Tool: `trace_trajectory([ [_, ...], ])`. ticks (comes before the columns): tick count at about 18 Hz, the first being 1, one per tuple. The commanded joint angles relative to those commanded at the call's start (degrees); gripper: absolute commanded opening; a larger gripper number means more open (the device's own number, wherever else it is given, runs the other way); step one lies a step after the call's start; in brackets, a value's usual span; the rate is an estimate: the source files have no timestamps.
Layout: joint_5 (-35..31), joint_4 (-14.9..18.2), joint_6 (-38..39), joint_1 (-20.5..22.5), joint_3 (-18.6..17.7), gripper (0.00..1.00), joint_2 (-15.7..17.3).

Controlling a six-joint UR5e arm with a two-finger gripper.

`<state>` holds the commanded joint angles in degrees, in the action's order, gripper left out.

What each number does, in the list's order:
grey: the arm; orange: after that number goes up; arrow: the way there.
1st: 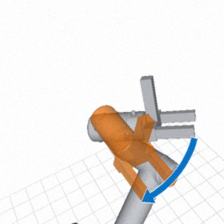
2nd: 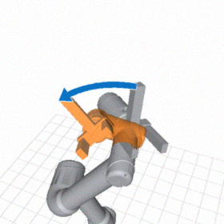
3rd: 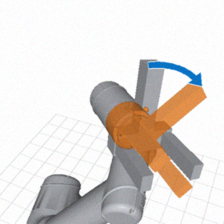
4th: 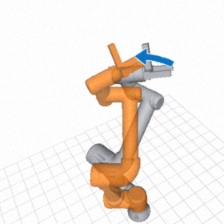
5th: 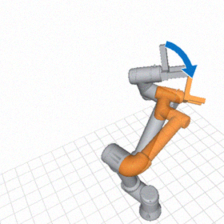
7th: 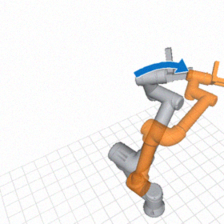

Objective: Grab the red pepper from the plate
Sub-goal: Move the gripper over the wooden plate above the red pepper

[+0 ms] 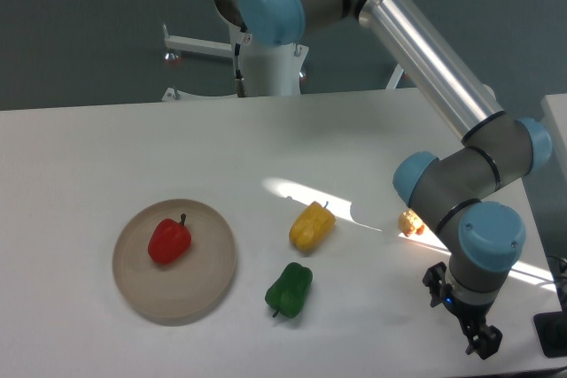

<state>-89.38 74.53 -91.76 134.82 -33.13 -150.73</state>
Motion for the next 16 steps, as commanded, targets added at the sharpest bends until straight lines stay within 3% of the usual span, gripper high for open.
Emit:
trace_trajectory([
  [3, -0.09, -0.18, 0.35, -0.61, -1.93, 1.00, 1.14],
  [8, -0.18, -0.18, 2.71, -2.37, -7.81, 1.00, 5.70],
  [16, 0.61, 0.18, 13.44, -5.88, -23.36, 1.00, 17.65],
])
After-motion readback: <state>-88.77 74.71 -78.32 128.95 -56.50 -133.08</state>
